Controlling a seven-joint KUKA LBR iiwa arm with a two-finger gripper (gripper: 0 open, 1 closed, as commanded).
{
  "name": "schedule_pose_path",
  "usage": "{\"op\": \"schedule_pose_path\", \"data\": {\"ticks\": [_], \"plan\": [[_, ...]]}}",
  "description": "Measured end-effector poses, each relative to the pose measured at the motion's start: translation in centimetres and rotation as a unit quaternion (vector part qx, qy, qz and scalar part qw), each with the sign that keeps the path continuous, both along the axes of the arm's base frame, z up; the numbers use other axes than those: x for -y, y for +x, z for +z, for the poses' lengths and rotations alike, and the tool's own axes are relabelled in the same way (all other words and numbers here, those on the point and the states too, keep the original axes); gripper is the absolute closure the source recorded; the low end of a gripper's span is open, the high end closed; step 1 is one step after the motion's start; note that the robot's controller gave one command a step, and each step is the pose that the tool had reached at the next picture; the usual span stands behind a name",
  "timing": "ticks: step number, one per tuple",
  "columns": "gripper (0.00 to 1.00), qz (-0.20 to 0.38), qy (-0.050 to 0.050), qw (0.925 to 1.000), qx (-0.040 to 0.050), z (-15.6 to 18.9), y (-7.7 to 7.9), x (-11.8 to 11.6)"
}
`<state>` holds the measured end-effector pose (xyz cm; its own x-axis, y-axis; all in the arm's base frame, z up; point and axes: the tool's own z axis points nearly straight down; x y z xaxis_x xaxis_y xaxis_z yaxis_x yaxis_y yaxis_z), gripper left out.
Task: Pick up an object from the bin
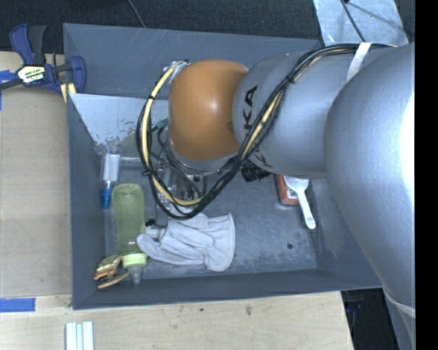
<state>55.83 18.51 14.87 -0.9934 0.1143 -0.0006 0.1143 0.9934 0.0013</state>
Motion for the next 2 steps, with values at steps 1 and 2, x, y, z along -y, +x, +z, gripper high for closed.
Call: {"op": "schedule_pose_path", "data": {"ticks": [1,2], "plan": [[0.00,-0.021,0.000,0.9998,0.0013,0.7,1.4,1.9],[0.00,0.021,0.000,0.9998,0.0024,-1.1,1.8,4.6]]}}
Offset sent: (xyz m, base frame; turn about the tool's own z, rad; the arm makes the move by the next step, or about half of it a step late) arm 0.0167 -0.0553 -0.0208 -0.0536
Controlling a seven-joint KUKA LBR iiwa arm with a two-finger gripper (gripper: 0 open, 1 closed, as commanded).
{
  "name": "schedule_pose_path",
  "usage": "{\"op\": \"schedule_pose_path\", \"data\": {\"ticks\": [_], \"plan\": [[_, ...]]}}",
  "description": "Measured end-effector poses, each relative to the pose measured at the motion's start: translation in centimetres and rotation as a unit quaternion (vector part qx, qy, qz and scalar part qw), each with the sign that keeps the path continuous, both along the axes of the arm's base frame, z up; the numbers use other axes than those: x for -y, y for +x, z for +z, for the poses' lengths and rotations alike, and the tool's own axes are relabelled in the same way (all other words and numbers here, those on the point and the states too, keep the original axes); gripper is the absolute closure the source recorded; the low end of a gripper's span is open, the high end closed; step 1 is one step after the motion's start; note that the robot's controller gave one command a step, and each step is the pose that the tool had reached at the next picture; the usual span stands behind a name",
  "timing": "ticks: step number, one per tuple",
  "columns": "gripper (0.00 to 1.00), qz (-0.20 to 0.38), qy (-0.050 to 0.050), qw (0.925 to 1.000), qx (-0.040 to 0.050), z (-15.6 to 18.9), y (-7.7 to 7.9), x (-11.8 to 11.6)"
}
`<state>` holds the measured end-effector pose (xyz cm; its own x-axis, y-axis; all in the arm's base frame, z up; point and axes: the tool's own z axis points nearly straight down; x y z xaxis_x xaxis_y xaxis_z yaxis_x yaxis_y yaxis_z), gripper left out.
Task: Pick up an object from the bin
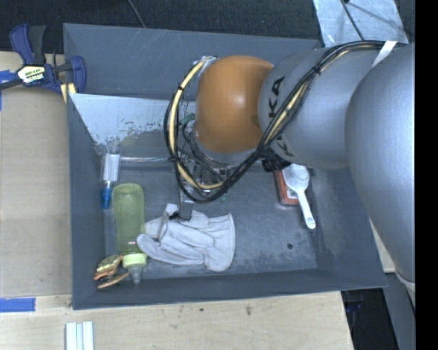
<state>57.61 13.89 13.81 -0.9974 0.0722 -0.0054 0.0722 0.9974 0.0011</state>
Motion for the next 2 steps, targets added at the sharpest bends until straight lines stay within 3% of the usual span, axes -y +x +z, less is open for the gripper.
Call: {"op": "schedule_pose_path", "data": {"ticks": [1,2], "plan": [[1.00,-0.050,0.000,0.9987,-0.0018,-2.36,-1.21,2.37],[0.00,-0.050,0.000,0.9987,-0.0017,-2.35,-1.21,2.38]]}}
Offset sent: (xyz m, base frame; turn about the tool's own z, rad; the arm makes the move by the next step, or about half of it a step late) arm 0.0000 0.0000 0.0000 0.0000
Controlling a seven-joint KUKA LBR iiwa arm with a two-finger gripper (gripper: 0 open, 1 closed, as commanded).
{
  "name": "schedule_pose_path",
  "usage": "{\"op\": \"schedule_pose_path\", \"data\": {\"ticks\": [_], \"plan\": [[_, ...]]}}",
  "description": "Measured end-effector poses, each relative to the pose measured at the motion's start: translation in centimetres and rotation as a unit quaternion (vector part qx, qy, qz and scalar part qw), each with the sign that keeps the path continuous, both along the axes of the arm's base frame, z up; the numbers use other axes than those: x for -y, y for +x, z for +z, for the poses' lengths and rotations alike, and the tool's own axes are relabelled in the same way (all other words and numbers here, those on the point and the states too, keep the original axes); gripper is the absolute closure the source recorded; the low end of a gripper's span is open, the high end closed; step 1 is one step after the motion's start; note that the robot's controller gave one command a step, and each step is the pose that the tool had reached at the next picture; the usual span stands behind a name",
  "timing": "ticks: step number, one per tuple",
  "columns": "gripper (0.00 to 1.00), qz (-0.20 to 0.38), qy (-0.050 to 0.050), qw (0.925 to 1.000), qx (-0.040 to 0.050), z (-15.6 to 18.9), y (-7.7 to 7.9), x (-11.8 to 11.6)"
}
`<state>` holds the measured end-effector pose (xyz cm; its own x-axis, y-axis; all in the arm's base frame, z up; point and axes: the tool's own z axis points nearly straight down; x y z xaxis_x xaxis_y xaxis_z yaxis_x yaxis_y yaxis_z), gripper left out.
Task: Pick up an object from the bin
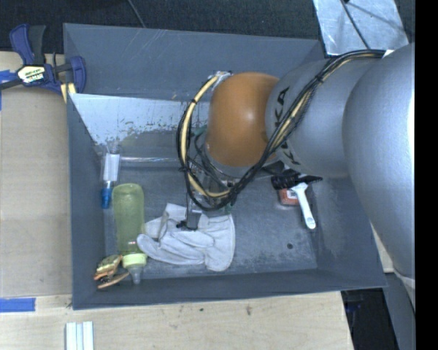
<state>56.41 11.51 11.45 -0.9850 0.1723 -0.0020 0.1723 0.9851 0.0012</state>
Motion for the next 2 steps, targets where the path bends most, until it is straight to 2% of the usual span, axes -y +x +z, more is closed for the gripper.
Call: {"op": "schedule_pose_path", "data": {"ticks": [1,2], "plan": [[0.00,0.000,0.000,1.0000,0.0000,0.0,0.0,0.0],[1.00,-0.032,0.000,0.9995,-0.0008,-4.2,-2.0,-0.9]]}}
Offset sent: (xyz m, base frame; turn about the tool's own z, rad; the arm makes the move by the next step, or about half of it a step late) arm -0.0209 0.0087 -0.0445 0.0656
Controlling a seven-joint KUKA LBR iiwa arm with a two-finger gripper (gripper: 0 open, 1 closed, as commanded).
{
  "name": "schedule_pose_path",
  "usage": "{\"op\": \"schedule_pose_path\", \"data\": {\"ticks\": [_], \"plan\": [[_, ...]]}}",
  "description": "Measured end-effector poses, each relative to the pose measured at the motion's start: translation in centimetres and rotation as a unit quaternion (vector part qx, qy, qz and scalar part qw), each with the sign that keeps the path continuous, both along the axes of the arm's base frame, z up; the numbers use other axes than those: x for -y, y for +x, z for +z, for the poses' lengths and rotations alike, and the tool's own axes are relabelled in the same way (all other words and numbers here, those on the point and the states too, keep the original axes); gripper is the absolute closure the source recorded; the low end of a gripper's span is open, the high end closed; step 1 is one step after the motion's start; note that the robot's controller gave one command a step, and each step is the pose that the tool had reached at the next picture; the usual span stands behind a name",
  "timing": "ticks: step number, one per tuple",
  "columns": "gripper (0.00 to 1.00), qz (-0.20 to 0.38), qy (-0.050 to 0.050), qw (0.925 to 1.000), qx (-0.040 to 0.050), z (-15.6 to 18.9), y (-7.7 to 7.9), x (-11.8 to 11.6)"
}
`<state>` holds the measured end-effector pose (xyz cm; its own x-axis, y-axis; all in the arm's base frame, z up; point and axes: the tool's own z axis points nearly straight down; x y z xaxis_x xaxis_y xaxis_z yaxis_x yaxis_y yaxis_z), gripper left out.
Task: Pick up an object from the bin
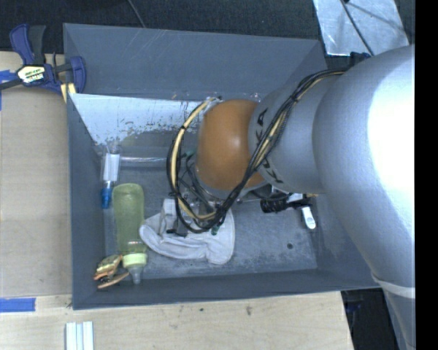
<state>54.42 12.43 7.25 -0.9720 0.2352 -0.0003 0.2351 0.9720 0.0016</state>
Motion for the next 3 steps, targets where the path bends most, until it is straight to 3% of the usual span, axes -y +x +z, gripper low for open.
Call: {"op": "schedule_pose_path", "data": {"ticks": [1,2,3], "plan": [[1.00,0.000,0.000,1.0000,0.0000,0.0,0.0,0.0],[1.00,0.081,0.000,0.9967,-0.0011,0.9,1.4,0.8],[1.00,0.065,-0.001,0.9979,0.0022,17.0,3.0,3.8]]}}
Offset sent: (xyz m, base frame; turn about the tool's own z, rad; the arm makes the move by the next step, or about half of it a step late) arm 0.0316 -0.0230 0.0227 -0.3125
